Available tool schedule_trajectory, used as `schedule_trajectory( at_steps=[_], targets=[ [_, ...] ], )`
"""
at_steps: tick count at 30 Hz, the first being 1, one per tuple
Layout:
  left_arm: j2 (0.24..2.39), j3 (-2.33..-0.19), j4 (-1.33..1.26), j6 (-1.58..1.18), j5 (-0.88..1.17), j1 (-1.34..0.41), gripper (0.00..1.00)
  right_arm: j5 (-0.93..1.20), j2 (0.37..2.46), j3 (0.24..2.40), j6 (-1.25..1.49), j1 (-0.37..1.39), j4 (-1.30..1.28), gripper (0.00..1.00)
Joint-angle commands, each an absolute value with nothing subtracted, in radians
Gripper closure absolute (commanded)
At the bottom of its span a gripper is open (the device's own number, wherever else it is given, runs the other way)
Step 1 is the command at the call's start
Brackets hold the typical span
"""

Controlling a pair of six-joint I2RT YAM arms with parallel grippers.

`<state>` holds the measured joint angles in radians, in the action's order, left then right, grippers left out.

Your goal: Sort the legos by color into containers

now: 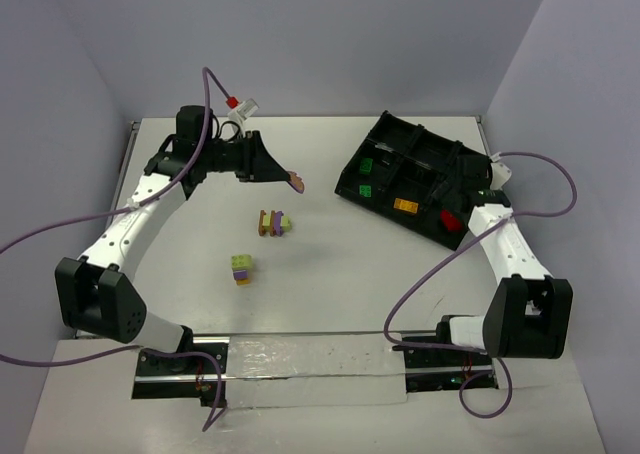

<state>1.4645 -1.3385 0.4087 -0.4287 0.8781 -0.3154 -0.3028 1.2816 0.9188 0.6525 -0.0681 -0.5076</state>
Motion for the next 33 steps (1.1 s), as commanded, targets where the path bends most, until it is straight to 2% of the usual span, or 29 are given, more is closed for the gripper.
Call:
schedule_trajectory(
  at_steps=[1,5,8,13,15,22,29,33],
  targets=[
    [1.482,-1.396,0.379,-0.442,0.91,-0.325,1.0,-0.281,1.268,0.97,0.625,-0.072,-0.484,0.21],
    [1.492,-1.396,0.36,-0.446,0.944,-0.33,1.0,-0.038,1.176,0.964,0.547,-0.07,-0.413,0.28],
    [1.508,-1.402,0.348,-0.432,1.088,-0.338,1.0,0.427,1.114,0.966,0.475,-0.041,-0.279,0.25],
    [1.497,-1.381,0.249,-0.465,1.135,-0.351,1.0,0.683,1.146,1.116,0.372,0.156,-0.295,0.19],
    [1.5,-1.373,0.216,-0.505,1.161,-0.353,1.0,0.759,1.191,1.189,0.32,0.236,-0.344,0.17],
    [1.488,-1.356,0.117,-0.568,1.196,-0.354,1.0,0.93,1.264,1.258,0.307,0.329,-0.302,0.15],
    [1.466,-1.338,0.014,-0.643,1.248,-0.36,1.0,0.963,1.339,1.316,0.304,0.408,-0.287,0.12],
    [1.463,-1.34,0.015,-0.642,1.254,-0.367,1.0,1.003,1.362,1.32,0.344,0.43,-0.224,0.15]
  ],
)
